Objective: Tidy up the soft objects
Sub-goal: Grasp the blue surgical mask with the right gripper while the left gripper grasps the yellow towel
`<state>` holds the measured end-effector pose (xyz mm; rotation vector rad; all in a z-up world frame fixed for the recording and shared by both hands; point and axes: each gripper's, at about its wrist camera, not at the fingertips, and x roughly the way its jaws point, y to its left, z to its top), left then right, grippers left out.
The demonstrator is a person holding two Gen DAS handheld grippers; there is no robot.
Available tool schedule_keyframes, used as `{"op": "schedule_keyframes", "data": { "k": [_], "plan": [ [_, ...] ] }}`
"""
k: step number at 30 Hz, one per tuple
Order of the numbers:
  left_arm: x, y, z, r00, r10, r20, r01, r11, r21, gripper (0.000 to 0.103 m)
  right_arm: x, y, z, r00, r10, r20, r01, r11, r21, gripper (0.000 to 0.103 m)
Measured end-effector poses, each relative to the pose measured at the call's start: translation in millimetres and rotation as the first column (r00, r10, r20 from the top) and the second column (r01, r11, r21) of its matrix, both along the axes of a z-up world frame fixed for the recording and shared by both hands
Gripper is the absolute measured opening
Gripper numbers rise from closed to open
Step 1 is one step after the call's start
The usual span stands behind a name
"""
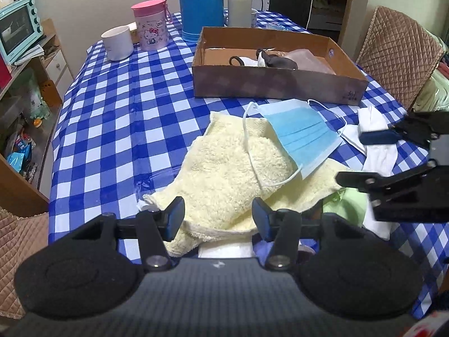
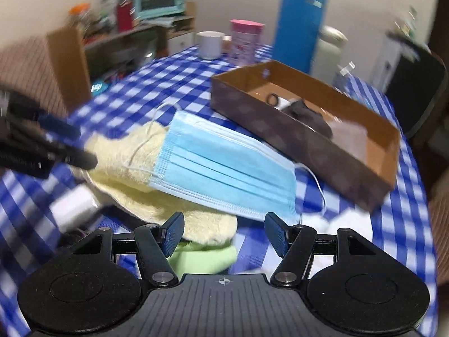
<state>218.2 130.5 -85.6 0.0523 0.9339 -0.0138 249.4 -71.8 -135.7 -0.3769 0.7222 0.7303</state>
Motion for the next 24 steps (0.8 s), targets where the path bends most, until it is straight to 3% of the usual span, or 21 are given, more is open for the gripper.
{"op": "schedule_keyframes", "data": {
  "k": [6, 11, 13, 15, 21, 24],
  "plan": [
    [7, -3, -10, 1.000, -0.011, -0.020, 0.010, 1.000, -0.009, 0.050, 3, 22, -27, 0.987, 0.118, 0.108, -0.104, 0.986, -0.131, 0.064],
    [11, -4, -16, 0.999, -0.020, -0.037, 0.020, 1.000, -0.003, 0.050, 7, 32, -43, 0.977, 0.162, 0.142, -0.140, 0.979, -0.148, 0.063],
    [12, -5, -18, 0.999, -0.023, -0.041, 0.023, 1.000, -0.003, 0.050, 10, 34, -46, 0.976, 0.170, 0.137, -0.151, 0.979, -0.138, 0.054],
    [13, -5, -20, 0.999, -0.026, -0.044, 0.026, 1.000, -0.001, 0.050, 14, 34, -46, 0.975, 0.174, 0.135, -0.158, 0.980, -0.122, 0.037],
    [14, -9, -21, 0.998, -0.048, -0.041, 0.048, 0.999, 0.018, 0.050, 12, 26, -34, 0.973, 0.155, 0.170, -0.146, 0.987, -0.063, 0.001],
    [15, -12, -20, 0.998, -0.060, -0.033, 0.061, 0.998, 0.029, 0.050, 11, 16, -22, 0.976, 0.117, 0.185, -0.116, 0.993, -0.013, 0.000]
  ]
}}
